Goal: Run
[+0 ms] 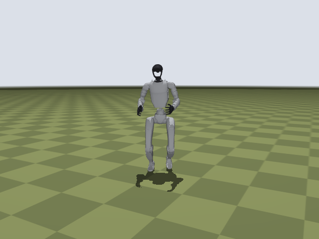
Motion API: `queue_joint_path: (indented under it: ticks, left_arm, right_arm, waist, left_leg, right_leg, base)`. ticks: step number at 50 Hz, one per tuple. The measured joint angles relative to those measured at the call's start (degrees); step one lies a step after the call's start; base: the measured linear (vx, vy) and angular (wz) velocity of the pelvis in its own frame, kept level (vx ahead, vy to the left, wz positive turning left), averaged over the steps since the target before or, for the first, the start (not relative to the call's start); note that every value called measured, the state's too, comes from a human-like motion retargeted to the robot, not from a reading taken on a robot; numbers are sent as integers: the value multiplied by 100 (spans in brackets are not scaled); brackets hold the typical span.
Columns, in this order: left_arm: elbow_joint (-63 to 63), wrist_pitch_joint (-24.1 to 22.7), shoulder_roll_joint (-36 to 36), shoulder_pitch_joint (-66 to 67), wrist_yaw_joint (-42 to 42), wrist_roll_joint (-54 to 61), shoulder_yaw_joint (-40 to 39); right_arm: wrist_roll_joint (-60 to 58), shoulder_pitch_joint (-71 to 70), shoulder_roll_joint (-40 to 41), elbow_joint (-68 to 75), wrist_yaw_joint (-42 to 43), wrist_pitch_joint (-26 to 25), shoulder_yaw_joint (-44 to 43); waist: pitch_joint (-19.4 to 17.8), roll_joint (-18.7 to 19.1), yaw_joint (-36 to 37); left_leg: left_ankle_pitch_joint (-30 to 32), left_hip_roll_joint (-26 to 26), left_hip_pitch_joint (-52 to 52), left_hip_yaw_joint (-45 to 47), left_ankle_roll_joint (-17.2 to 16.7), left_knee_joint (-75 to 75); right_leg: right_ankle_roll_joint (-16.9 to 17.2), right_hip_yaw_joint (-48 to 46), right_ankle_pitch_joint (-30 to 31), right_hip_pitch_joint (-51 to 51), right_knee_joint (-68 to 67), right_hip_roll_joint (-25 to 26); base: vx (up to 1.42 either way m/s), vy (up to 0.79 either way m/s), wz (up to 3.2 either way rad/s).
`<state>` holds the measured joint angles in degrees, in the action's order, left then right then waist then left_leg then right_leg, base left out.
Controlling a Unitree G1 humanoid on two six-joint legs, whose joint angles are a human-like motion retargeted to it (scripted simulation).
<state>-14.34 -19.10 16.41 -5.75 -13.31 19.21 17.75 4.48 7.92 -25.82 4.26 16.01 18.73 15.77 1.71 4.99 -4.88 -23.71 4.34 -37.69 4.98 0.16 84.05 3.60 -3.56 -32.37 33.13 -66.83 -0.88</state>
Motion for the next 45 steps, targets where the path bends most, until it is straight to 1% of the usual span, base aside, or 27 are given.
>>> queue_joint_path:
  ticks: [2,3,5,8,11,14,15,16,19,22,23,25,26,28,30,32,34,35,37,40,42,43,45]
  left_arm:
    - [-384,155,-111,341,73,-5,-74]
    - [-572,222,-161,522,121,-12,-119]
    - [-812,328,-220,978,267,27,-215]
    - [-652,402,-108,1846,579,253,-328]
    - [-240,364,94,2588,838,545,-402]
    - [120,317,236,2989,917,742,-457]
    - [209,314,260,3044,898,793,-468]
    - [274,296,267,3028,850,812,-476]
    - [379,252,239,2755,661,803,-472]
    - [336,197,132,2113,390,672,-403]
    - [276,183,83,1785,286,611,-360]
    - [132,156,-23,1018,64,509,-263]
    - [77,134,-71,592,-57,472,-218]
    - [12,68,-148,-310,-306,443,-165]
    - [151,-27,-181,-1111,-517,493,-160]
    - [470,-146,-182,-1760,-682,587,-176]
    - [844,-271,-143,-2213,-797,630,-176]
    - [1026,-337,-110,-2390,-834,643,-164]
    - [1306,-451,-33,-2604,-869,570,-105]
    - [1539,-587,109,-2711,-810,469,59]
    - [1544,-619,212,-2620,-695,431,181]
    - [1519,-604,261,-2533,-628,430,227]
    - [1356,-544,339,-2272,-483,440,279]
  right_arm:
    - [-316,-659,-87,-172,286,-2,-44]
    - [-468,-1002,-145,-260,431,-3,-70]
    - [-688,-1559,-256,-501,682,-3,-151]
    - [-743,-1937,-399,-996,917,17,-316]
    - [-662,-1959,-491,-1420,952,35,-452]
    - [-599,-1786,-544,-1668,896,80,-551]
    - [-593,-1690,-555,-1704,880,91,-589]
    - [-605,-1623,-565,-1735,866,104,-620]
    - [-639,-1407,-481,-1638,777,112,-550]
    - [-704,-1045,-371,-1196,598,31,-343]
    - [-710,-913,-321,-954,507,-11,-232]
    - [-669,-643,-192,-354,297,-117,37]
    - [-622,-501,-116,-29,183,-163,165]
    - [-474,-228,14,563,-47,-211,357]
    - [-253,141,59,910,-262,-196,438]
    - [40,600,-52,904,-470,-147,403]
    - [323,1084,-245,688,-671,-90,304]
    - [450,1321,-349,546,-764,-63,242]
    - [653,1722,-544,227,-925,-25,87]
    - [835,2128,-720,-213,-1103,19,-135]
    - [894,2177,-735,-455,-1130,43,-228]
    - [920,2117,-717,-557,-1107,59,-249]
    - [933,1829,-638,-697,-977,93,-231]
  waist:
    - [-135,44,228]
    - [-195,67,337]
    - [-240,85,543]
    - [-90,25,842]
    - [157,-64,1069]
    - [371,-142,1158]
    - [422,-169,1162]
    - [452,-194,1135]
    - [480,-256,1002]
    - [398,-320,737]
    - [331,-363,614]
    - [177,-447,341]
    - [115,-479,193]
    - [11,-519,-95]
    - [-25,-474,-354]
    - [14,-337,-571]
    - [122,-179,-778]
    - [191,-104,-881]
    - [357,13,-1041]
    - [619,95,-1150]
    - [754,91,-1102]
    - [802,81,-1049]
    - [851,59,-889]
  left_leg:
    - [-30,308,-274,-23,105,676]
    - [-14,434,-393,-38,152,902]
    - [25,598,-578,-51,236,1116]
    - [132,634,-675,21,219,807]
    - [296,531,-610,163,78,103]
    - [385,344,-466,325,-26,-608]
    - [382,271,-405,381,-41,-811]
    - [339,187,-331,436,-33,-971]
    - [-4,-68,-127,567,53,-1252]
    - [-778,-342,17,627,312,-1210]
    - [-1068,-463,67,643,435,-1167]
    - [-1474,-692,146,657,624,-1053]
    - [-1592,-790,165,646,682,-1003]
    - [-1763,-951,196,608,755,-976]
    - [-1841,-991,231,544,761,-1065]
    - [-1777,-931,295,478,677,-1341]
    - [-1574,-863,386,427,539,-1731]
    - [-1438,-836,440,413,464,-1945]
    - [-970,-838,538,343,240,-2402]
    - [-140,-923,624,168,-144,-2952]
    - [186,-940,656,70,-306,-3083]
    - [241,-919,671,39,-344,-3063]
    - [106,-814,673,-6,-344,-2841]
  right_leg:
    - [-234,-52,-471,-54,-51,152]
    - [-305,-74,-592,-80,-38,214]
    - [-359,-101,-646,-145,67,283]
    - [-248,-111,-342,-283,468,279]
    - [15,-69,289,-377,880,226]
    - [263,-75,878,-357,1009,84]
    - [311,-100,986,-342,993,12]
    - [323,-111,966,-318,926,-65]
    - [271,-147,640,-216,508,-311]
    - [152,-143,78,-25,-344,-604]
    - [142,-119,-5,68,-746,-741]
    - [151,-40,85,337,-1690,-1015]
    - [178,55,179,521,-2159,-1055]
    - [271,264,446,938,-2979,-1031]
    - [347,401,727,1357,-3528,-902]
    - [379,433,960,1735,-3699,-785]
    - [400,414,1097,1992,-3548,-728]
    - [411,393,1136,2078,-3390,-726]
    - [445,357,1182,2116,-2852,-733]
    - [509,312,1247,1983,-1849,-722]
    - [537,260,1253,1759,-1188,-674]
    - [529,219,1204,1611,-896,-633]
    - [459,117,973,1289,-455,-515]
  base:
    - [0,-8,-6]
    - [2,-7,-10]
    - [5,-5,-14]
    - [10,0,-15]
    - [13,6,-2]
    - [13,11,20]
    - [12,13,32]
    - [11,14,37]
    - [8,15,40]
    - [4,15,51]
    - [2,13,66]
    - [1,11,70]
    - [1,9,71]
    - [3,7,63]
    - [7,5,42]
    - [13,3,23]
    - [18,0,26]
    - [22,-3,36]
    - [25,-7,41]
    - [26,-14,41]
    - [25,-19,26]
    - [24,-21,8]
    - [22,-22,-7]
